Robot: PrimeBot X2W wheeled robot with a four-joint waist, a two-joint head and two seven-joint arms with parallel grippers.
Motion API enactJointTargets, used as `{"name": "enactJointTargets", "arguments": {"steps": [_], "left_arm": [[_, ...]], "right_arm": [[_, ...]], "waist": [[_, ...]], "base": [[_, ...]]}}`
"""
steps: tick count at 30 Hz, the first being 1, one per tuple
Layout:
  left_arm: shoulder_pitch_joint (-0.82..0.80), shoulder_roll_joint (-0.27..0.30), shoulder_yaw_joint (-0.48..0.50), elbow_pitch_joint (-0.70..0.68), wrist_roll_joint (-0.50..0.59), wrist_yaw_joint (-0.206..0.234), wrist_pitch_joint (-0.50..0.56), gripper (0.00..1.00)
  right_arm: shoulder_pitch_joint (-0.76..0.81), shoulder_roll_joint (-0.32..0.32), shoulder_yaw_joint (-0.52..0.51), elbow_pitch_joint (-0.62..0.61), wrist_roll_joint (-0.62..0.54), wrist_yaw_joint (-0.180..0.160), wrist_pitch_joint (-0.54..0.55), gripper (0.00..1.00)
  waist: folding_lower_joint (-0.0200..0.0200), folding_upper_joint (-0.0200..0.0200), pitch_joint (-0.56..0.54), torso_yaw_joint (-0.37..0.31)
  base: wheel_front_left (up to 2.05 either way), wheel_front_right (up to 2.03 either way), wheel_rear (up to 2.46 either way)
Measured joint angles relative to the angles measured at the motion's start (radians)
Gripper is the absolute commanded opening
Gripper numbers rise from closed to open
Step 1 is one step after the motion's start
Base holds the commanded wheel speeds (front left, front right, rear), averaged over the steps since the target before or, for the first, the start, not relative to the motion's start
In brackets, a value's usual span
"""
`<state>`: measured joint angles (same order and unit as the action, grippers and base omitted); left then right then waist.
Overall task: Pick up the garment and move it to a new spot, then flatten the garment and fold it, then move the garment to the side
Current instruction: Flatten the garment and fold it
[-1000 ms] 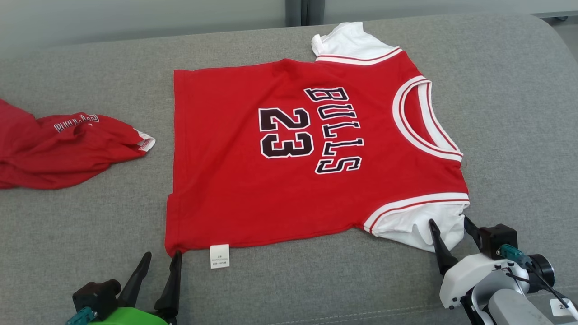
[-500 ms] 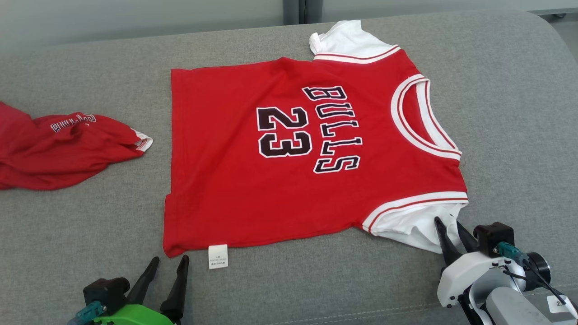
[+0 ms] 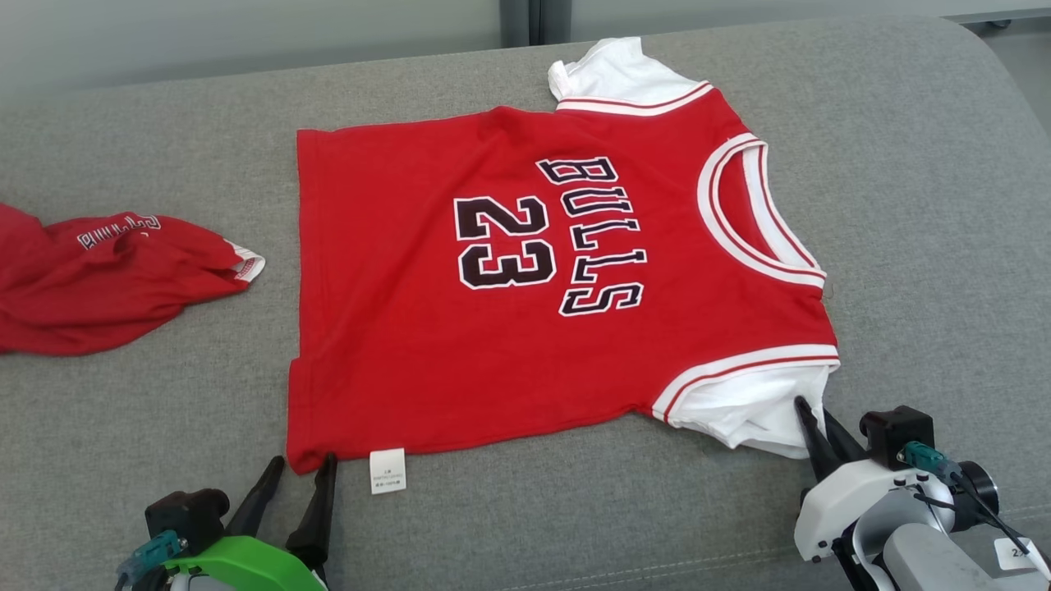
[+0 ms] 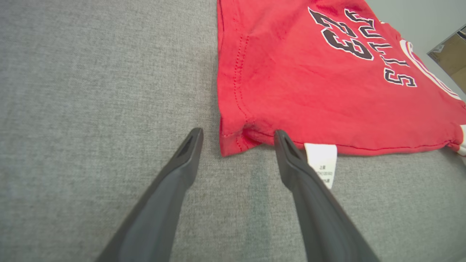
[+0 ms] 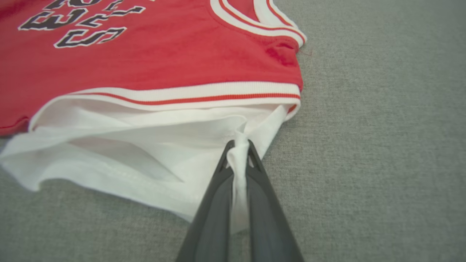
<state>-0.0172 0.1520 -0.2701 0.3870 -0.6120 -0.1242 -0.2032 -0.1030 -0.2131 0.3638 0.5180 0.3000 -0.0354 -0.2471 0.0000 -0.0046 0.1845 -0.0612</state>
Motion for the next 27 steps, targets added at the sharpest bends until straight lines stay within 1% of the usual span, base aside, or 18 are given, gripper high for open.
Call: {"name": "enactJointTargets", "arguments": {"steps": [1, 2, 3, 4, 5, 6, 12, 15, 19, 23, 27], "left_arm": [[-0.003, 0.000, -0.001, 0.003, 0.000, 0.000, 0.000, 0.95], [-0.005, 0.001, -0.004, 0.006, 0.000, 0.000, 0.000, 0.95], [-0.005, 0.002, -0.011, 0.011, -0.001, 0.000, 0.002, 0.60], [-0.005, 0.003, -0.020, 0.016, -0.001, 0.000, 0.006, 0.38], [-0.006, 0.003, -0.025, 0.019, -0.001, 0.000, 0.008, 0.12], [-0.006, 0.003, -0.028, 0.020, -0.001, 0.000, 0.009, 0.00], [-0.010, 0.003, -0.064, 0.008, -0.030, 0.000, 0.009, 0.00], [-0.010, 0.006, -0.056, -0.025, -0.065, 0.000, 0.007, 0.00], [-0.008, 0.027, -0.056, -0.050, -0.075, 0.000, 0.007, 0.00], [0.005, 0.053, -0.052, -0.084, -0.108, 0.000, 0.004, 0.00], [0.007, 0.069, -0.063, -0.111, -0.111, 0.000, 0.005, 0.00]], "right_arm": [[0.000, 0.000, 0.000, 0.000, 0.000, 0.000, 0.000, 0.00], [0.000, 0.000, -0.001, 0.000, 0.000, 0.000, 0.000, 0.00], [0.000, 0.001, -0.002, 0.000, 0.000, 0.000, 0.000, 0.00], [0.000, 0.001, -0.002, -0.001, 0.000, 0.000, 0.000, 0.00], [0.000, 0.000, -0.003, -0.001, 0.000, 0.000, 0.000, 0.00], [-0.001, 0.000, -0.006, -0.003, 0.000, 0.000, 0.000, 0.00], [-0.001, -0.006, -0.034, -0.049, 0.000, 0.000, 0.000, 0.00], [0.002, -0.012, -0.044, -0.088, -0.001, 0.000, 0.000, 0.00], [0.014, -0.019, -0.051, -0.113, -0.002, -0.001, 0.000, 0.00], [0.028, -0.035, -0.058, -0.141, -0.004, -0.001, 0.000, 0.00], [0.038, -0.038, -0.069, -0.157, -0.004, -0.002, 0.000, 0.00]], "waist": [[0.0000, 0.0000, 0.000, -0.001], [0.0000, 0.0000, 0.000, -0.002], [0.0000, 0.0000, -0.001, -0.003], [0.0000, 0.0000, -0.001, -0.003], [0.0000, 0.0000, -0.001, -0.004], [0.0000, 0.0000, -0.001, -0.005], [0.0000, 0.0000, -0.009, -0.005], [0.0000, 0.0000, -0.016, -0.002], [0.0000, 0.0000, -0.020, -0.003], [0.0000, 0.0000, -0.021, -0.011], [0.0000, 0.0000, -0.022, -0.016]], "base": [[0.00, 0.00, 0.00], [0.00, 0.00, 0.00], [0.00, 0.00, 0.00], [0.00, 0.00, 0.00], [0.00, 0.00, 0.00], [0.00, 0.00, 0.00], [0.00, 0.00, 0.00], [0.00, 0.00, 0.00], [0.00, 0.00, 0.00], [0.00, 0.00, 0.00], [0.00, 0.00, 0.00]]}}
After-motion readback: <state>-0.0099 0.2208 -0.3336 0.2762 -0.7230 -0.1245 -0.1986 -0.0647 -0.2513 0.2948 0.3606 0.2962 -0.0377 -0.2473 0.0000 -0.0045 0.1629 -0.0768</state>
